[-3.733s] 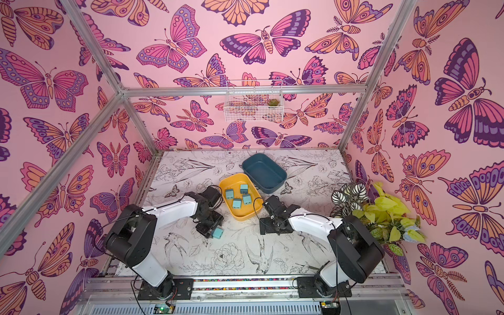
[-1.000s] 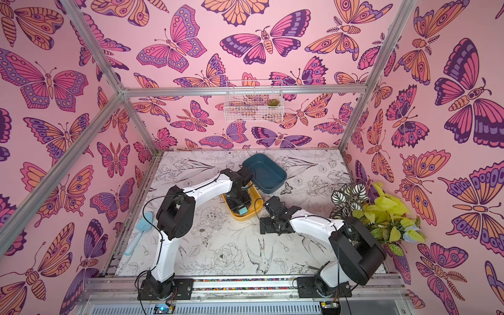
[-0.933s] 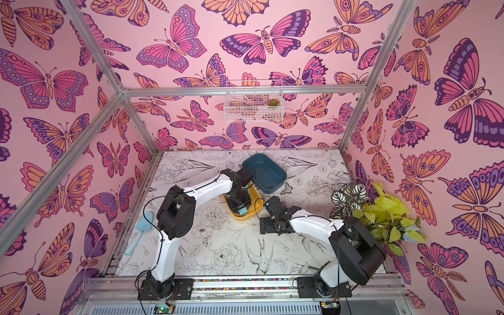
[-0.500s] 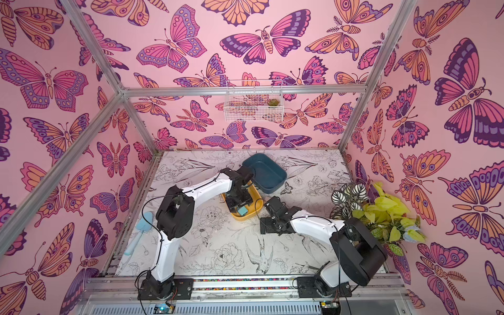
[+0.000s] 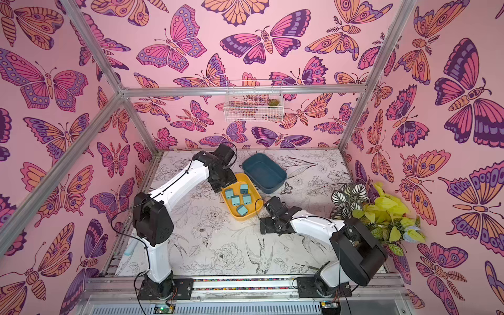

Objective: Place the plugs by color into the storage box
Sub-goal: Place the plug in the storage box, then move the storage box to the center of the board.

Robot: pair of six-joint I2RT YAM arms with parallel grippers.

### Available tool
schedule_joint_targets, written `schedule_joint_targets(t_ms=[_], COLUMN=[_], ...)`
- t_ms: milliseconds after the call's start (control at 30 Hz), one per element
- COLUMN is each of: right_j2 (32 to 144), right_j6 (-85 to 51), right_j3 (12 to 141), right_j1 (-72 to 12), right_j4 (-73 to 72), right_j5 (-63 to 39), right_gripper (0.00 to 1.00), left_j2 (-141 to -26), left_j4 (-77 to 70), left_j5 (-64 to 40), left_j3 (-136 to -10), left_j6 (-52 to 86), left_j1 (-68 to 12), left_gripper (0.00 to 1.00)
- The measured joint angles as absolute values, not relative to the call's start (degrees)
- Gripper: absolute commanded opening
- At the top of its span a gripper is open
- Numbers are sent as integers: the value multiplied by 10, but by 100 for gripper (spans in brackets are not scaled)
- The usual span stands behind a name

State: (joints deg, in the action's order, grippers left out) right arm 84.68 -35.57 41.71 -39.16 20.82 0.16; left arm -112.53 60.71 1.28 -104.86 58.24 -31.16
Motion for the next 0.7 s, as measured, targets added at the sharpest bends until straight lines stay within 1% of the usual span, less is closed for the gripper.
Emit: schedule_joint_targets(t_ms=[167,500,567,700], right_j2=[847,847,847,847], right_j6=[-356,-356,-356,-356], right_j3=[417,417,417,417], right_j1=[-392,-392,-392,-392], right_j4=[208,208,208,208], right_j5=[2,2,2,2], right_gripper=[98,98,98,98], left_j2=[-1130,-1142,-1145,-1166], left_j4=[616,605,596,575], left_j5=[10,-7,-12,-26], left_j3=[-1017,-944,-926,-903], left_j6=[591,607,610,621], left_j1=[-314,-314,-314,-312], left_gripper=[62,61,59,52])
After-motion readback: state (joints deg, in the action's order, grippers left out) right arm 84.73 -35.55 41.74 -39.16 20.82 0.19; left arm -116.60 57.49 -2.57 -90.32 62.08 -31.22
